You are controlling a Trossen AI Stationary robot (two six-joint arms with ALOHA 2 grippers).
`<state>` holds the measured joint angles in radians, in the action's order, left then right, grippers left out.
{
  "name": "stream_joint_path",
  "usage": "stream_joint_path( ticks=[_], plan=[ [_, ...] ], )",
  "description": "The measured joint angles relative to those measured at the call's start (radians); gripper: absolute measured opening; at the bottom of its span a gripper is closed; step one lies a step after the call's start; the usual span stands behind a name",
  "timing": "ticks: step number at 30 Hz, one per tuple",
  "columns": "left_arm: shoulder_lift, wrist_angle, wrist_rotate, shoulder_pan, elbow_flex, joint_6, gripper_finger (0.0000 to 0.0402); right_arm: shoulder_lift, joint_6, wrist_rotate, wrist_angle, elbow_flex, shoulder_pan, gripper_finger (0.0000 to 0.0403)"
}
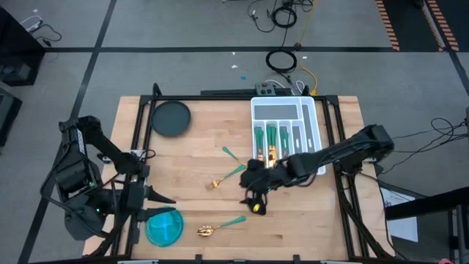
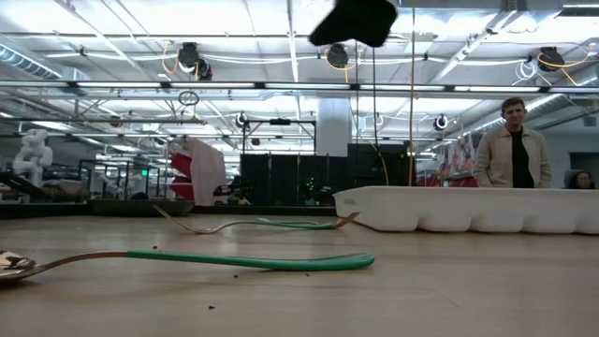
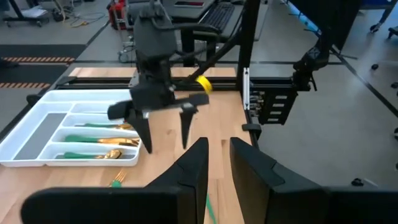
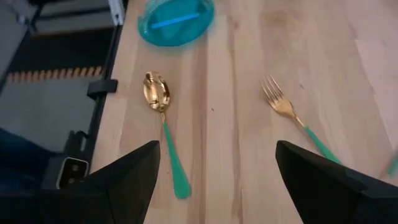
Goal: Sort silverware
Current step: Put the green spoon into the left slot of the white silverware tray
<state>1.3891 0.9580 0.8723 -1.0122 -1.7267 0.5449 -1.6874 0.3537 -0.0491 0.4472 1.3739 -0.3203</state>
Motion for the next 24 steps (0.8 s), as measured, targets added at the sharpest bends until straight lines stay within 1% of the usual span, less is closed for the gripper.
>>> stream_joint_path(
  ticks=[6,13,19,24],
  plan=[
    [0.0,0.013,0.0,-0.013,0.0,0.001,0.0074,-0.161,-0.155,0.002,0.073,0.169,-0.019,0.0313],
    [0.0,0.105,0.0,-0.024,0.0,0.078,0.0074,-0.324,-0.279,0.005,0.131,0.362,-0.036,0.0313],
    [0.0,0.123,0.0,-0.044,0.0,0.079,0.0074,-0.457,-0.313,0.046,0.197,0.488,-0.049,0.0313],
    [0.0,0.134,0.0,-0.05,0.0,0.079,0.0074,-0.545,-0.317,0.078,0.227,0.556,-0.058,0.0313]
  ],
)
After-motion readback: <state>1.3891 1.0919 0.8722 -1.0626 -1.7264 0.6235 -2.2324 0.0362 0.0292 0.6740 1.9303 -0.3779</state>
